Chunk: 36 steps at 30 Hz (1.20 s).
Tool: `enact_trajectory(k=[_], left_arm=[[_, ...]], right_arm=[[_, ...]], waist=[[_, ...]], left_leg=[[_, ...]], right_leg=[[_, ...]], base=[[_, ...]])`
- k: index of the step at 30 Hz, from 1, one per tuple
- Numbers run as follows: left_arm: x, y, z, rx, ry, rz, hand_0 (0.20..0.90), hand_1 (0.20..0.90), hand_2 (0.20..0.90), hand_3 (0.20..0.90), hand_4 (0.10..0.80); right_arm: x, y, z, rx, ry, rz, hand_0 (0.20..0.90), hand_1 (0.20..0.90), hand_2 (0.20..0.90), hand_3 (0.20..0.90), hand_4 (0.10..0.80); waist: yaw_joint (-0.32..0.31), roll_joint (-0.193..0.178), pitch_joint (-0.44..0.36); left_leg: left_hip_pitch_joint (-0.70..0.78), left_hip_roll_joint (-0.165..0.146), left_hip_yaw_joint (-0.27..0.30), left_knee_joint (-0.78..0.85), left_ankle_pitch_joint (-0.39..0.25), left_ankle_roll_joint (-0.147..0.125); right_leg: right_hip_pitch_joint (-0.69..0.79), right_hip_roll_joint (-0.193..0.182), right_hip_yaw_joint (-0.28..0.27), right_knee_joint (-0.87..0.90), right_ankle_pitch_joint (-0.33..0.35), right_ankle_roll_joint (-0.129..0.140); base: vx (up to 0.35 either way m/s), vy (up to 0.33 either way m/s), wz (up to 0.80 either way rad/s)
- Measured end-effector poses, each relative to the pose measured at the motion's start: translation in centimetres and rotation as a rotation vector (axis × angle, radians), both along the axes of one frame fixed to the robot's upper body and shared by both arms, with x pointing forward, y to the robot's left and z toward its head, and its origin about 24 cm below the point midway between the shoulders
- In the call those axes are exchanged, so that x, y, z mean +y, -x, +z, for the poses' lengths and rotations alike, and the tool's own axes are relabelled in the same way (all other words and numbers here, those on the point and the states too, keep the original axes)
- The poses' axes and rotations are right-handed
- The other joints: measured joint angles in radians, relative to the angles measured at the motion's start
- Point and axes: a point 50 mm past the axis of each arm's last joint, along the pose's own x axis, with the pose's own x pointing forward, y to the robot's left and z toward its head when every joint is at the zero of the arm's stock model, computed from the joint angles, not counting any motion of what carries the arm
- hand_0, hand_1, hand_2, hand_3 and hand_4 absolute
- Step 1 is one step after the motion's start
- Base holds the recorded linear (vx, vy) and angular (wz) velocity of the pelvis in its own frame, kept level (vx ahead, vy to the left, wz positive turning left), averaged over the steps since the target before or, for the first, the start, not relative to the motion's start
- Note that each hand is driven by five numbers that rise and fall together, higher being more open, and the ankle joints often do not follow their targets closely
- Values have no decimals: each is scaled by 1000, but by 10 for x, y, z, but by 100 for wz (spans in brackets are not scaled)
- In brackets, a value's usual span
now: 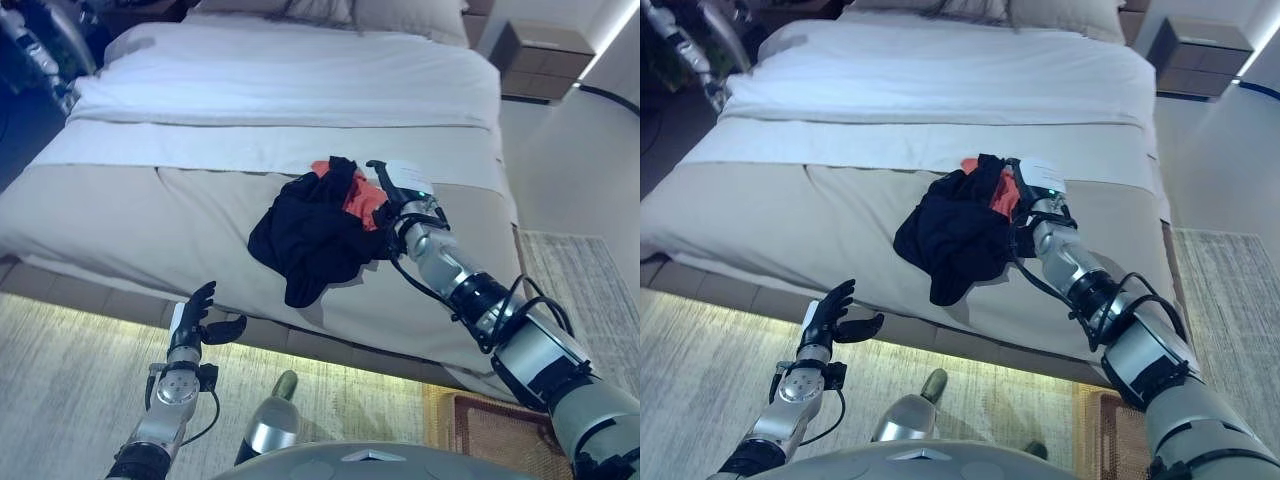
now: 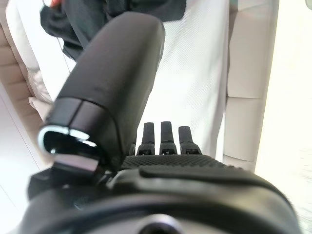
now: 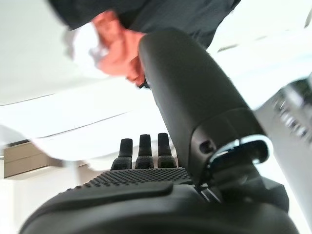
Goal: Pick up the clothes from the bed and place them into the basket
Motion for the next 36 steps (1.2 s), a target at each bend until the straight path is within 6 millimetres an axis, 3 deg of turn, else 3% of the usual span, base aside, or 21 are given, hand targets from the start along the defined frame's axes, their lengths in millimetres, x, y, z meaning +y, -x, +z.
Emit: enact_trajectory(k=[3, 8, 11, 13, 17, 21, 23, 26, 34, 35, 36], left_arm=[[-8, -18, 16, -108, -7, -46, 900, 900, 900, 900, 800], [-18, -47, 48, -285, 0, -86, 900, 900, 900, 900, 800], [-26, -59, 66, -362, 10, -133, 900, 900, 900, 900, 800], [-27, -63, 73, -392, 22, -141, 900, 900, 900, 900, 800], [-34, -65, 85, -441, 39, -179, 900, 900, 900, 900, 800], [-40, -65, 96, -491, 58, -207, 900, 900, 900, 900, 800], [-41, -64, 104, -524, 73, -215, 900, 900, 900, 900, 800], [-43, -61, 115, -580, 96, -237, 900, 900, 900, 900, 800], [-42, -56, 116, -593, 117, -252, 900, 900, 900, 900, 800], [-43, -56, 116, -601, 119, -251, 900, 900, 900, 900, 800], [-43, -56, 118, -614, 121, -251, 900, 900, 900, 900, 800]], right_arm=[[3, -12, 16, -47, 99, 1, 900, 900, 900, 900, 800], [-4, -28, 52, -144, 274, -24, 900, 900, 900, 900, 800], [-18, -37, 78, -178, 337, -76, 900, 900, 900, 900, 800], [-25, -41, 85, -185, 399, -113, 900, 900, 900, 900, 800], [-31, -46, 104, -218, 477, -163, 900, 900, 900, 900, 800], [-29, -50, 126, -265, 563, -187, 900, 900, 900, 900, 800], [-29, -51, 135, -273, 586, -208, 900, 900, 900, 900, 800], [-37, -52, 142, -252, 588, -263, 900, 900, 900, 900, 800], [-39, -52, 152, -260, 614, -290, 900, 900, 900, 900, 800], [-38, -52, 154, -260, 612, -292, 839, 839, 839, 829, 729], [-37, -52, 158, -261, 610, -294, 667, 667, 667, 628, 528]], waist=[[31, -2, 58], [88, 28, 197], [105, 49, 289], [119, 48, 326], [140, 48, 334], [150, 49, 338], [156, 50, 338], [163, 50, 338], [158, 51, 339], [158, 51, 339], [156, 51, 339]], left_leg=[[-82, -13, -32, 34, 10, -7], [-190, -41, -64, 104, 9, -10], [-234, -66, -82, 164, -6, -28], [-265, -94, -85, 221, -31, -18], [-402, -149, -91, 370, -87, 13], [-529, -181, -99, 498, -126, 31], [-594, -188, -104, 558, -148, 43], [-684, -201, -113, 631, -167, 44], [-809, -215, -117, 755, -198, 48], [-818, -216, -114, 765, -200, 50], [-828, -216, -113, 769, -200, 50]], right_leg=[[-49, -7, -24, 1, 1, 0], [-129, -23, -46, 48, -4, -2], [-176, -61, -61, 143, -41, 10], [-216, -98, -59, 229, -82, 15], [-347, -149, -44, 388, -141, 9], [-467, -183, -38, 520, -173, 2], [-524, -188, -37, 570, -192, -13], [-605, -202, -32, 646, -222, -5], [-736, -205, 10, 749, -245, -10], [-749, -205, 19, 756, -245, -10], [-757, -205, 22, 759, -245, -8]], base=[[-91, 102, 28], [-97, 53, 17], [13, 49, 20], [-40, 109, 15], [-40, 109, 15], [-43, 90, 11], [-53, 79, 6], [-43, 36, 7], [-48, 34, -6], [-35, 6, -13], [-25, -8, -11]])
